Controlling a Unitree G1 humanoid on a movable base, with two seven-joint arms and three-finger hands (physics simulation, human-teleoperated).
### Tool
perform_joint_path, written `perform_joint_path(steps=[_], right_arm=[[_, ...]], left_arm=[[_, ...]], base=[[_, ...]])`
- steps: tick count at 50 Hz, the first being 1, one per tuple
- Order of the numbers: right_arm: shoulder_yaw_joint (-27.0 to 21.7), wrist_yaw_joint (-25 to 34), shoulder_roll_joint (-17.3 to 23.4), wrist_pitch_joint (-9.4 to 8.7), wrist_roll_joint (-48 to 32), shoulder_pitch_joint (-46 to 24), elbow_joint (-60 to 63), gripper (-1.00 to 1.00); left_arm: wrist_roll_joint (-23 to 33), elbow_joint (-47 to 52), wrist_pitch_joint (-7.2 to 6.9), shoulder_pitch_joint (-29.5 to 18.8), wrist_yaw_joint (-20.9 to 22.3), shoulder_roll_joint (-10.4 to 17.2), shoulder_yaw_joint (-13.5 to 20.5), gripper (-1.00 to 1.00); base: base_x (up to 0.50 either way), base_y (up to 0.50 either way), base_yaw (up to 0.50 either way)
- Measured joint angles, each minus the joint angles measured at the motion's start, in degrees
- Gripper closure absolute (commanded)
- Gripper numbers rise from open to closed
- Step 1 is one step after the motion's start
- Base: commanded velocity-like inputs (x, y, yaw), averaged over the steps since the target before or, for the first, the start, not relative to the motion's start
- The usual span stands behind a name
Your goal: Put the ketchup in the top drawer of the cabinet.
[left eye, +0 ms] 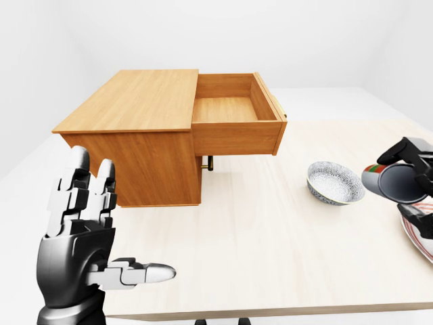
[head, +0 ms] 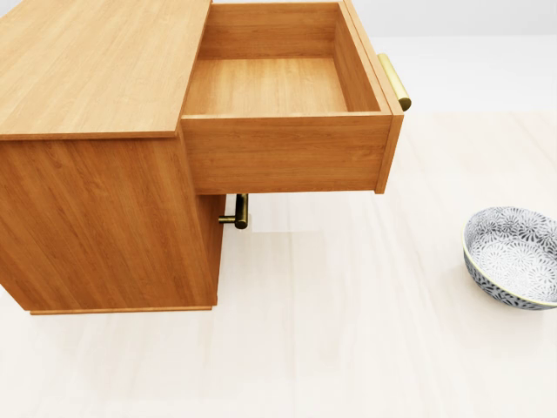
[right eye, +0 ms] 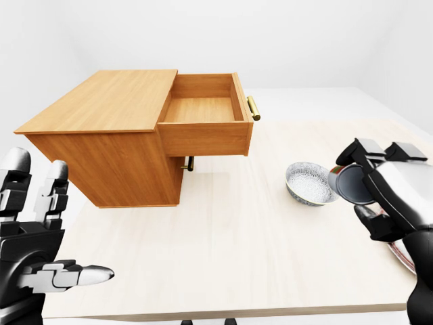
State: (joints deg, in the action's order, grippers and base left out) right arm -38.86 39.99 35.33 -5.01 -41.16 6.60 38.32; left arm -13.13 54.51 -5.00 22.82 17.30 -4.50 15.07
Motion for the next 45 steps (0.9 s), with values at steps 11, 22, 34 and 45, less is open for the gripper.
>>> perform_joint_path(steps=[11, 22, 34, 45], right_arm=[[6.39, 0.0, 0.34, 0.0, -4.68, -7.07, 8.41, 1.0], [9.1, 0.0, -2.38, 0.0, -8.02, -9.73, 12.72, 1.0], [10.39, 0.0, -2.87, 0.0, -9.98, -11.42, 14.04, 1.0], [15.9, 0.0, 4.47, 0.0, -9.12, -19.16, 11.01, 1.0]], left_arm=[[0.14, -2.66, 0.0, 0.86, 0.72, -0.3, -0.29, -1.0], [-0.2, -1.26, 0.0, 0.53, 0.23, 0.03, -0.14, -1.0], [-0.27, -0.73, 0.0, 0.36, 0.25, -0.01, 0.06, -1.0], [-0.34, -0.26, 0.0, 0.51, 0.58, -0.23, 0.24, -1.0]], base=[[0.0, 0.0, 0.0], [0.0, 0.0, 0.0], [0.0, 0.0, 0.0], [0.0, 0.0, 0.0]])
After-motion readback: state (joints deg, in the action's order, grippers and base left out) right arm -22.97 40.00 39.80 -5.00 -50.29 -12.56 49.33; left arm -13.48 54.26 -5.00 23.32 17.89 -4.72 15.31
